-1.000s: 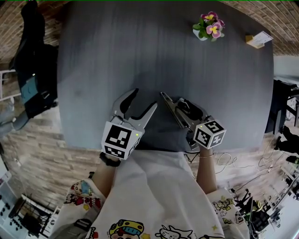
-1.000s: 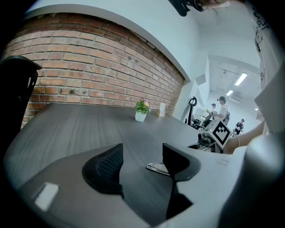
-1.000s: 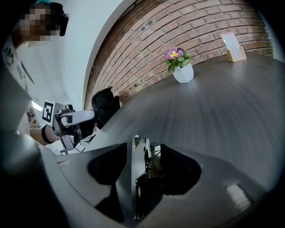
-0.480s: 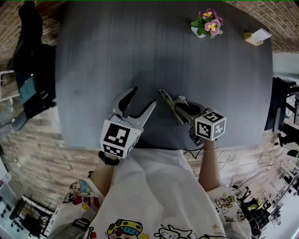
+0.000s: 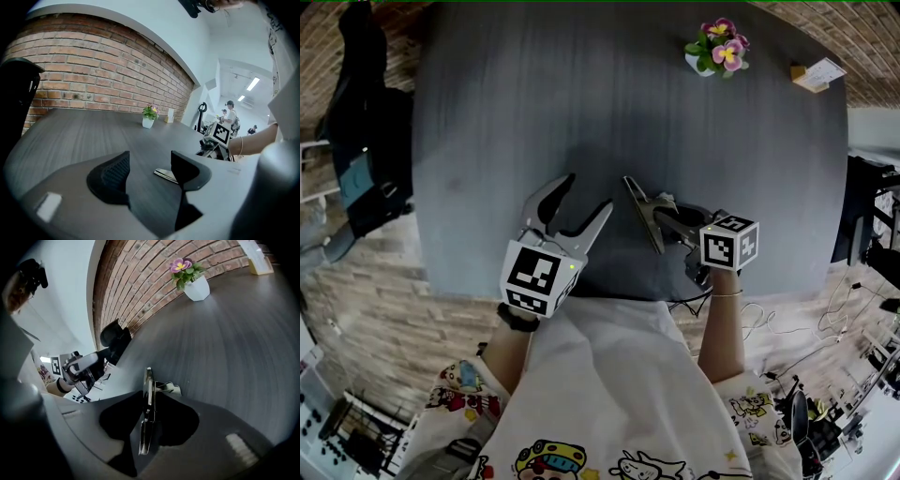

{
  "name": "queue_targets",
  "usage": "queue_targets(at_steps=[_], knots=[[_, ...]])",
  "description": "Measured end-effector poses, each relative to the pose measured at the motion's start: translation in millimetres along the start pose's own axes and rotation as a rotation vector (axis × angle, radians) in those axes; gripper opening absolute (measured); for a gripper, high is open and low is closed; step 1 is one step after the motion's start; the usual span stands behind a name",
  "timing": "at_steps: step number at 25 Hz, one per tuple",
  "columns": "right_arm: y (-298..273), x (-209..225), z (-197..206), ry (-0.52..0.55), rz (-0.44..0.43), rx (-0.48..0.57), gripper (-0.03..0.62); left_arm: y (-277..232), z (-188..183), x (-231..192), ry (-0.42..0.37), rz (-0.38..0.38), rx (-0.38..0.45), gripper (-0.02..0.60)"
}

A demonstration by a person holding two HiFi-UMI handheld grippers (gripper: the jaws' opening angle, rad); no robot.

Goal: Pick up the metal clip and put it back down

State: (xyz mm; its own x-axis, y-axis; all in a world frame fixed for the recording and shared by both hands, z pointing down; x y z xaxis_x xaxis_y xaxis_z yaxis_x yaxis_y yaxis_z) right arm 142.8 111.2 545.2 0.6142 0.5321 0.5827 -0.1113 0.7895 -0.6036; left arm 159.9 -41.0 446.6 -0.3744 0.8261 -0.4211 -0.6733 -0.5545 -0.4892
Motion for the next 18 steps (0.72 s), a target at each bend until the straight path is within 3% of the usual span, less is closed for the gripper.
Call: queue_targets(at_steps=[10,18], knots=[[6,3,-5,-0.042,-0.001,0.046,0.094,3,-2,-3,0.000,-0.009,0.010,0.276],[14,-9,-12,-0.017,-0.004,0.076,0.094,12,-6,4,-0.011,-0.005,0.034,0.273]])
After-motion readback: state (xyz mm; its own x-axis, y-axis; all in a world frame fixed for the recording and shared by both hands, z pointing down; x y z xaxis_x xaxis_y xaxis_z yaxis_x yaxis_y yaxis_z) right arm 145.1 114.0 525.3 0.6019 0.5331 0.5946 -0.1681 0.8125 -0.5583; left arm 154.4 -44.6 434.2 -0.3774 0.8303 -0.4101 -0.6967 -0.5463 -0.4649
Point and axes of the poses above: the fingertips, and each gripper's own axes: y backward along the fingers, x to its right, z out of its underside, the point moved 2 cm from there along y, backward along the fingers, and after that the axes turned 12 degrees about y, right-handed, at the moved point
